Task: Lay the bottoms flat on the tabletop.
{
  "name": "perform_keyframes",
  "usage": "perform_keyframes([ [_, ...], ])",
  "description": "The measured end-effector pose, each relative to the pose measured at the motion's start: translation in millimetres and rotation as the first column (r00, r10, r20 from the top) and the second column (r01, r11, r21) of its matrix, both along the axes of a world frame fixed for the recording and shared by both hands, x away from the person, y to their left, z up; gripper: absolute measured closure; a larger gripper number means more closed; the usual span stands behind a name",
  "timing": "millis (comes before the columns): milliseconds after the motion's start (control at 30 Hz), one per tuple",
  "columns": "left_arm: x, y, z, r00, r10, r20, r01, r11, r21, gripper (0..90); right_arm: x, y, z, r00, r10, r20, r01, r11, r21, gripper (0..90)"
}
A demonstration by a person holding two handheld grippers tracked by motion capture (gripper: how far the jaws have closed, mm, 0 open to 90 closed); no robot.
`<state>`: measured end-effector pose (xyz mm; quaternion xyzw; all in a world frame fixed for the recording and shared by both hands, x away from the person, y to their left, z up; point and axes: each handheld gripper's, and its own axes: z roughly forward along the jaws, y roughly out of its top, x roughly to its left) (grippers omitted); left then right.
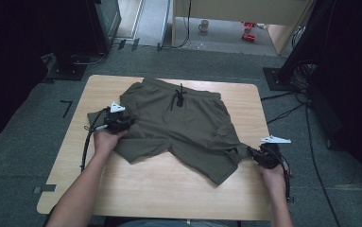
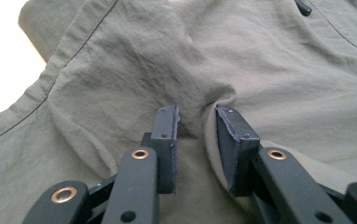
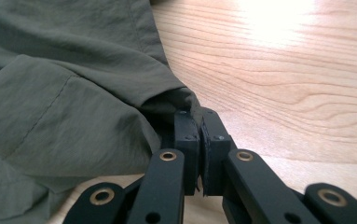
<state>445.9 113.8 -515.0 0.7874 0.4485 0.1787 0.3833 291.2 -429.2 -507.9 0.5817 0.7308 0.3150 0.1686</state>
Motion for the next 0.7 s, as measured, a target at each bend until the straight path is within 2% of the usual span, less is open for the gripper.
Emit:
perform_keyframes([
  [33, 2.4, -1.2, -0.4, 1.0000, 0.002, 0.004, -0.002, 1.0000, 0.000, 69.4, -0.7, 1.1, 0.7, 0.9999, -0.002, 0.013, 0.002, 1.000, -0.029, 87.2],
  [133, 12.1, -4.4, -0.6, 0.9998, 0.020, 0.005, -0.020, 0.9998, -0.004, 69.3, 5.3, 1.5, -1.5, 0.9993, -0.021, 0.032, 0.022, 0.999, -0.047, 87.3],
  [267, 23.0, -7.1, 1.1, 0.9995, 0.029, -0.012, -0.030, 0.9995, -0.009, 64.5, 20.0, -0.9, -6.1, 0.9957, -0.059, 0.071, 0.061, 0.998, -0.025, 87.3],
  [367, 22.7, -5.2, 1.4, 0.9994, 0.024, -0.024, -0.025, 0.9986, -0.046, 62.1, 27.4, 0.0, -7.7, 0.9929, -0.076, 0.092, 0.079, 0.996, -0.029, 82.9],
  [400, 21.6, -4.1, 4.2, 0.9994, 0.025, -0.025, -0.026, 0.9981, -0.055, 61.7, 28.8, 0.0, -7.1, 0.9926, -0.092, 0.079, 0.092, 0.996, -0.007, 77.2],
  [467, 17.2, -2.4, 13.7, 0.9999, 0.010, -0.009, -0.011, 0.9968, -0.080, 61.1, 26.9, -0.2, -4.4, 0.9943, -0.091, 0.057, 0.088, 0.995, 0.048, 72.1],
  [533, 11.0, -1.8, 24.3, 0.9998, -0.020, 0.007, 0.020, 0.9968, -0.077, 59.1, 24.2, -0.5, 4.1, 0.9951, -0.091, 0.040, 0.086, 0.991, 0.106, 65.1],
  [567, 6.5, -1.1, 30.3, 0.9990, -0.040, 0.023, 0.041, 0.9976, -0.057, 58.2, 22.2, -0.1, 11.3, 0.9936, -0.101, 0.051, 0.094, 0.987, 0.134, 62.4],
  [600, 1.2, 0.6, 36.8, 0.9974, -0.064, 0.033, 0.065, 0.9970, -0.041, 57.4, 19.6, 1.4, 18.5, 0.9913, -0.104, 0.081, 0.090, 0.984, 0.155, 60.0],
  [633, -2.9, 2.5, 40.7, 0.9967, -0.072, 0.038, 0.074, 0.9964, -0.043, 57.3, 16.3, 4.7, 27.2, 0.9881, -0.096, 0.120, 0.077, 0.985, 0.154, 59.0],
  [700, -10.5, 7.6, 44.2, 0.9958, -0.079, 0.046, 0.081, 0.9948, -0.062, 56.5, 12.0, 12.8, 38.7, 0.9852, -0.070, 0.156, 0.047, 0.988, 0.149, 58.4],
])
